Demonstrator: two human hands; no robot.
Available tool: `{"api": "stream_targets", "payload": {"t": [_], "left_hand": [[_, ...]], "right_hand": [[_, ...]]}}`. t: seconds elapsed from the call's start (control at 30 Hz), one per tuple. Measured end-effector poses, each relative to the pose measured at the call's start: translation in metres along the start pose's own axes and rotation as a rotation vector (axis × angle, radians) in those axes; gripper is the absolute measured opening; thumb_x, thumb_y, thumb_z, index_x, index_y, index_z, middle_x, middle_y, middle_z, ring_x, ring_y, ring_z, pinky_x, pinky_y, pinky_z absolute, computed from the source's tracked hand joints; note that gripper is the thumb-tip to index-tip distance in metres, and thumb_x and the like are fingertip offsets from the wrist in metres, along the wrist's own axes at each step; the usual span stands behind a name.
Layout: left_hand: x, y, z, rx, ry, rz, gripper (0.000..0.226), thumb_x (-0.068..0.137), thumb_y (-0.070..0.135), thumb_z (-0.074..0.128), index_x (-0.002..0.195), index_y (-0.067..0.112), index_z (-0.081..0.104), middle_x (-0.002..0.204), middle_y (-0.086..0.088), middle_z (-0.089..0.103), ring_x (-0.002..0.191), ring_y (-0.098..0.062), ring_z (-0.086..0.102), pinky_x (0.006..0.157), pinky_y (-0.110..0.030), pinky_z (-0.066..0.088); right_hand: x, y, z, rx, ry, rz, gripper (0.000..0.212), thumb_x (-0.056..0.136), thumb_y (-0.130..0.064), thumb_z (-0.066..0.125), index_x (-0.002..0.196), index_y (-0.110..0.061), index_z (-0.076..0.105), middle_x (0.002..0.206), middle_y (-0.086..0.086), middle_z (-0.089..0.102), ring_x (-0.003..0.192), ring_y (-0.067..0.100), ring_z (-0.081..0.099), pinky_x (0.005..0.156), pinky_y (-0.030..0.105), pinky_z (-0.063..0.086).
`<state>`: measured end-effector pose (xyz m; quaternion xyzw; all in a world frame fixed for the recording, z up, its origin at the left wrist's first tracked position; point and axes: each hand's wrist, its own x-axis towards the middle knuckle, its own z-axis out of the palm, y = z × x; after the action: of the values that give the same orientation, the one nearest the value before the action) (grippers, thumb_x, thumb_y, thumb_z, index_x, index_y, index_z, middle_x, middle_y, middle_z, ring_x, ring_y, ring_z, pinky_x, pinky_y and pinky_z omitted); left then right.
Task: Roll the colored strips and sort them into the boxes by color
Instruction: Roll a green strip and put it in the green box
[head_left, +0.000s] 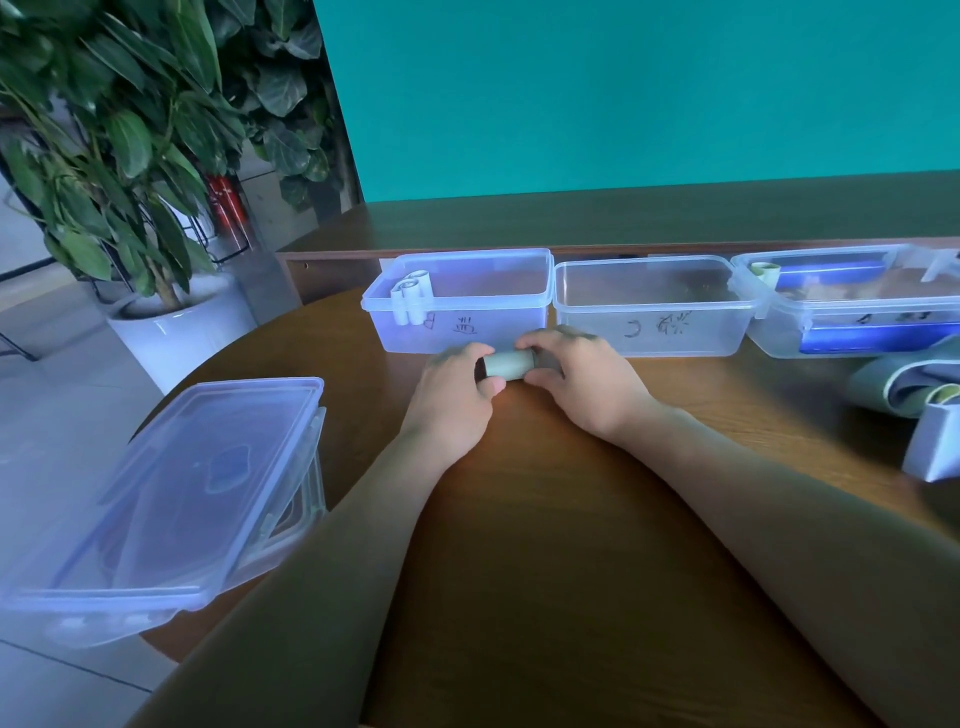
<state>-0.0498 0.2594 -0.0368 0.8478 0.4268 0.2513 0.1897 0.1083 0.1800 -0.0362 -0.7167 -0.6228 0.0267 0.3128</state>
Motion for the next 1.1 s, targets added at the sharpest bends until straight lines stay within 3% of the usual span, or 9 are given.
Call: {"api": "stream_targets", "payload": {"t": [0.13, 0.27, 0.3, 0.37, 0.43, 0.63, 0.77, 0.97, 1.1], "left_hand": [[-0.006, 0.002, -0.005, -0.112, 0.048, 0.008, 0.035, 0.099, 0.027, 0.061, 0.133, 0.022, 0.059, 0.123, 0.005, 0.065, 0.113, -0.014, 0.059, 0.095, -0.024, 0.041], [-0.021, 0.008, -0.011, -0.317, 0.137, 0.048, 0.033, 0.098, 0.029, 0.062, 0.13, 0.019, 0.064, 0.115, 0.013, 0.065, 0.099, 0.0, 0.059, 0.084, -0.005, 0.04], [-0.025, 0.012, -0.012, -0.365, 0.154, 0.056, 0.033, 0.098, 0.03, 0.062, 0.13, 0.019, 0.064, 0.114, 0.014, 0.065, 0.097, 0.003, 0.059, 0.085, -0.005, 0.043], [-0.033, 0.02, -0.012, -0.489, 0.177, 0.056, 0.031, 0.098, 0.031, 0.063, 0.127, 0.022, 0.066, 0.115, 0.015, 0.067, 0.101, 0.003, 0.062, 0.094, -0.019, 0.052], [-0.041, 0.029, -0.012, -0.615, 0.183, 0.039, 0.025, 0.097, 0.031, 0.064, 0.121, 0.027, 0.069, 0.113, 0.018, 0.069, 0.104, 0.001, 0.064, 0.094, -0.034, 0.056], [-0.064, 0.056, -0.014, -0.886, 0.073, 0.044, 0.027, 0.092, 0.012, 0.071, 0.118, 0.016, 0.072, 0.106, 0.008, 0.076, 0.102, -0.012, 0.071, 0.091, -0.035, 0.059], [-0.077, 0.075, -0.009, -0.91, -0.012, 0.064, 0.035, 0.087, 0.012, 0.075, 0.121, 0.022, 0.072, 0.113, 0.005, 0.075, 0.108, -0.014, 0.069, 0.101, -0.041, 0.053], [-0.096, 0.131, -0.008, -0.899, -0.147, 0.156, 0.037, 0.087, 0.003, 0.074, 0.118, 0.022, 0.071, 0.102, 0.017, 0.076, 0.101, 0.0, 0.069, 0.082, -0.01, 0.049], [-0.096, 0.175, -0.012, -0.783, -0.163, 0.242, 0.049, 0.084, 0.01, 0.078, 0.125, 0.031, 0.064, 0.097, 0.022, 0.074, 0.093, 0.005, 0.069, 0.076, -0.006, 0.048]], "right_hand": [[-0.001, 0.003, -0.002, 0.076, 0.012, -0.003, 0.032, 0.099, -0.022, 0.063, 0.131, -0.024, 0.062, 0.114, -0.003, 0.064, 0.086, 0.006, 0.057, 0.09, 0.033, 0.048], [-0.013, 0.0, -0.009, 0.251, -0.012, 0.011, 0.024, 0.101, -0.021, 0.062, 0.125, -0.021, 0.065, 0.095, -0.013, 0.065, 0.065, -0.009, 0.056, 0.065, 0.009, 0.039], [-0.018, -0.001, -0.012, 0.316, -0.027, 0.018, 0.022, 0.101, -0.021, 0.062, 0.123, -0.02, 0.065, 0.092, -0.015, 0.065, 0.061, -0.007, 0.056, 0.063, 0.008, 0.04], [-0.029, -0.002, -0.017, 0.439, -0.051, 0.023, 0.021, 0.102, -0.02, 0.061, 0.122, -0.019, 0.066, 0.093, -0.013, 0.067, 0.057, 0.0, 0.056, 0.065, 0.01, 0.044], [-0.042, -0.003, -0.023, 0.544, -0.062, 0.019, 0.019, 0.102, -0.019, 0.061, 0.119, -0.019, 0.067, 0.099, -0.005, 0.07, 0.059, 0.006, 0.057, 0.066, 0.013, 0.047], [-0.08, -0.004, -0.041, 0.746, -0.041, 0.078, 0.019, 0.102, -0.012, 0.061, 0.118, -0.013, 0.069, 0.107, 0.006, 0.072, 0.065, 0.01, 0.057, 0.06, 0.019, 0.045], [-0.108, 0.0, -0.057, 0.789, -0.008, 0.12, 0.017, 0.102, -0.015, 0.061, 0.116, -0.015, 0.071, 0.084, -0.012, 0.07, 0.064, 0.009, 0.054, 0.058, 0.023, 0.045], [-0.15, 0.011, -0.109, 0.675, -0.024, 0.171, 0.017, 0.098, -0.02, 0.066, 0.112, -0.028, 0.072, 0.099, -0.009, 0.076, 0.083, 0.009, 0.066, 0.064, 0.023, 0.051], [-0.165, 0.018, -0.165, 0.636, 0.093, 0.153, 0.026, 0.094, -0.019, 0.07, 0.119, -0.026, 0.071, 0.107, -0.007, 0.076, 0.093, 0.016, 0.069, 0.07, 0.026, 0.054]]}}
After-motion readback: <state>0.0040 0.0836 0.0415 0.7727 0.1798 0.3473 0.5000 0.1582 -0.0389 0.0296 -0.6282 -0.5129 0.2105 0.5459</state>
